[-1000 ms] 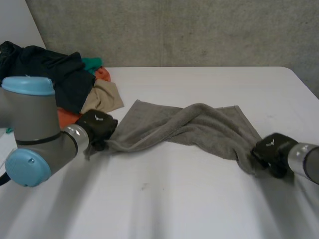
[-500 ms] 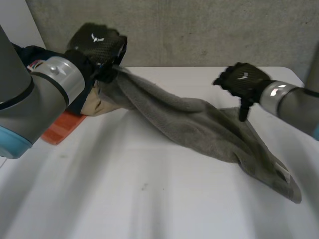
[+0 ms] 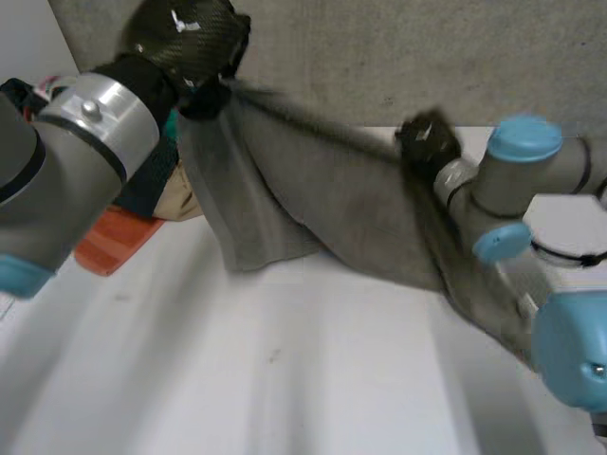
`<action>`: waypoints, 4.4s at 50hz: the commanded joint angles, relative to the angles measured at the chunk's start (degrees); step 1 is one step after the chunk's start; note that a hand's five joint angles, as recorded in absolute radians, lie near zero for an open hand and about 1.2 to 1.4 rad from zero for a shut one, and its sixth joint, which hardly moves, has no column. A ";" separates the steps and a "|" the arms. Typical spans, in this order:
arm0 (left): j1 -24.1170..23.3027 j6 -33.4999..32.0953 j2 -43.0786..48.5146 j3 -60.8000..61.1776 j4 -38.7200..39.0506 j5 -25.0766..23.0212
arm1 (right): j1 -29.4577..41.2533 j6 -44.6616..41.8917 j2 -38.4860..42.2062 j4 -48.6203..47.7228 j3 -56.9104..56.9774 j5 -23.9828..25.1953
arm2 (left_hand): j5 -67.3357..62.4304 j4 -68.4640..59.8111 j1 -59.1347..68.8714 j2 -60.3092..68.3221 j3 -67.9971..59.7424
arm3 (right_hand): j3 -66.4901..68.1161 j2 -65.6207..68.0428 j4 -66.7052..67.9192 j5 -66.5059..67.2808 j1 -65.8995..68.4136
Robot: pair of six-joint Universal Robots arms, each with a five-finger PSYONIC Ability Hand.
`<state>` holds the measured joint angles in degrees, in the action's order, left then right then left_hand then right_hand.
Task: Fold the laundry.
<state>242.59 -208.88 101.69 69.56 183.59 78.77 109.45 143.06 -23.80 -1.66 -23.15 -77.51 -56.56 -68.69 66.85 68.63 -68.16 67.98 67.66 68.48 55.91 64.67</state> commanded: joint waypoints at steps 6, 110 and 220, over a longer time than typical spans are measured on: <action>3.51 0.58 11.33 -19.54 12.58 4.98 | -2.92 7.23 -25.67 -23.22 -14.72 -1.50 | -13.44 -11.31 13.15 11.37 -11.84 | 12.02 12.34 11.52 14.09 15.33; 5.44 -1.70 6.59 23.34 8.98 -1.52 | -12.86 -11.23 -20.77 19.59 -28.02 2.98 | -13.44 -11.31 13.15 11.37 -11.84 | -37.28 -36.97 -37.79 -35.22 -33.98; 8.08 -1.52 17.58 16.45 17.34 -1.07 | -15.31 -4.09 -35.96 -6.36 -54.44 2.98 | -13.44 -11.31 13.15 11.37 -11.84 | 12.02 12.34 11.52 14.09 15.33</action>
<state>251.67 -209.67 120.06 73.47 201.84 81.14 96.56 145.46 -60.33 -13.80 -70.40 -76.07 -56.56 -68.72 66.85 68.70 -68.24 68.23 67.56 68.64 57.41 64.97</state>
